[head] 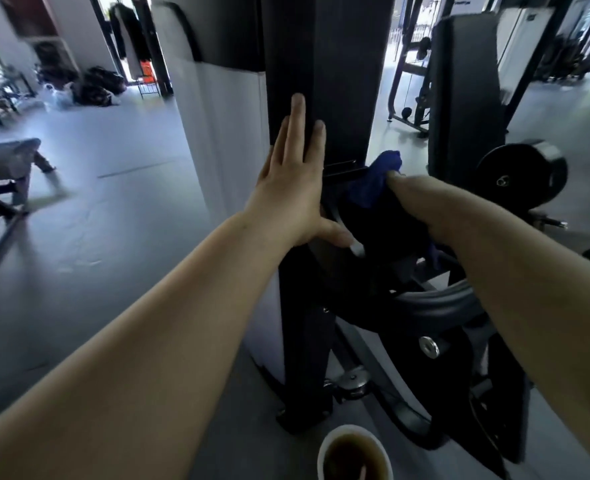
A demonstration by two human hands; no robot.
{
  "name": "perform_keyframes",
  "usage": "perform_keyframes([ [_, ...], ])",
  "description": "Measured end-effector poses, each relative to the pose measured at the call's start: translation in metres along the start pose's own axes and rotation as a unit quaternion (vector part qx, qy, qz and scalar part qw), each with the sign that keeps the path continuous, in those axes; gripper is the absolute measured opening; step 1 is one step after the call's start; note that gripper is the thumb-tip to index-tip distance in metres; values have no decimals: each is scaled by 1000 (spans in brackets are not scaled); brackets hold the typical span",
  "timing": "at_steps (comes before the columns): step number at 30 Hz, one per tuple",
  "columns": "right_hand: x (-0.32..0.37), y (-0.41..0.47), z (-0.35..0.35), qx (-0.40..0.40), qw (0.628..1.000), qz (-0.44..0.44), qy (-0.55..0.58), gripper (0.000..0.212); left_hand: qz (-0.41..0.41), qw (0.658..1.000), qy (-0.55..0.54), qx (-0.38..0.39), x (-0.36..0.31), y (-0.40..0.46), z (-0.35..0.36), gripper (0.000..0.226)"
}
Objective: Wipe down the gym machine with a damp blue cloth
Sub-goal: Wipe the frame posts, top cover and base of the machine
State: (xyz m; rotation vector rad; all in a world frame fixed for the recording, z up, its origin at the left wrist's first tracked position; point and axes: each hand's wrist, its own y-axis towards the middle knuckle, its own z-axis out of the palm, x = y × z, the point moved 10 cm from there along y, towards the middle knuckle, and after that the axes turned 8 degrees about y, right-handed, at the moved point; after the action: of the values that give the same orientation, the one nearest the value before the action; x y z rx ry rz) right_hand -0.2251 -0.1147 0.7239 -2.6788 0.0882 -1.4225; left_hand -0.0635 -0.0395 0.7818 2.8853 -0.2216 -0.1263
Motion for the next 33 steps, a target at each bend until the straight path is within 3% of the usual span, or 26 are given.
perform_keyframes([
  [3, -2, -4, 1, 16, 999, 15, 39, 36, -19, 1000, -8, 9, 1, 1, -3, 154],
  [7, 23, 5, 7, 22, 994, -18, 110, 12, -34, 999, 2, 5, -2, 1, -5, 157],
  [13, -27, -14, 7, 34, 994, 19, 104, 24, -38, 999, 0, 23, -1, 5, -2, 157],
  [18, -18, -6, 12, 44, 961, 14, 273, 32, -41, 998, 8, 43, -3, 6, 0, 157],
  [21, -33, -21, 10, 38, 972, 30, 230, 72, -43, 998, 10, 40, -2, 5, -1, 157],
  [24, -45, -36, 11, 18, 987, 7, 159, 59, -44, 998, 9, 41, -3, 5, -1, 156],
  [30, -37, -26, 0, -26, 980, 18, 196, 55, -41, 998, 9, 36, -3, 3, -1, 156],
  [33, -42, -46, 7, -55, 986, -3, 155, 46, -30, 999, -2, 32, -2, 0, 0, 151],
])
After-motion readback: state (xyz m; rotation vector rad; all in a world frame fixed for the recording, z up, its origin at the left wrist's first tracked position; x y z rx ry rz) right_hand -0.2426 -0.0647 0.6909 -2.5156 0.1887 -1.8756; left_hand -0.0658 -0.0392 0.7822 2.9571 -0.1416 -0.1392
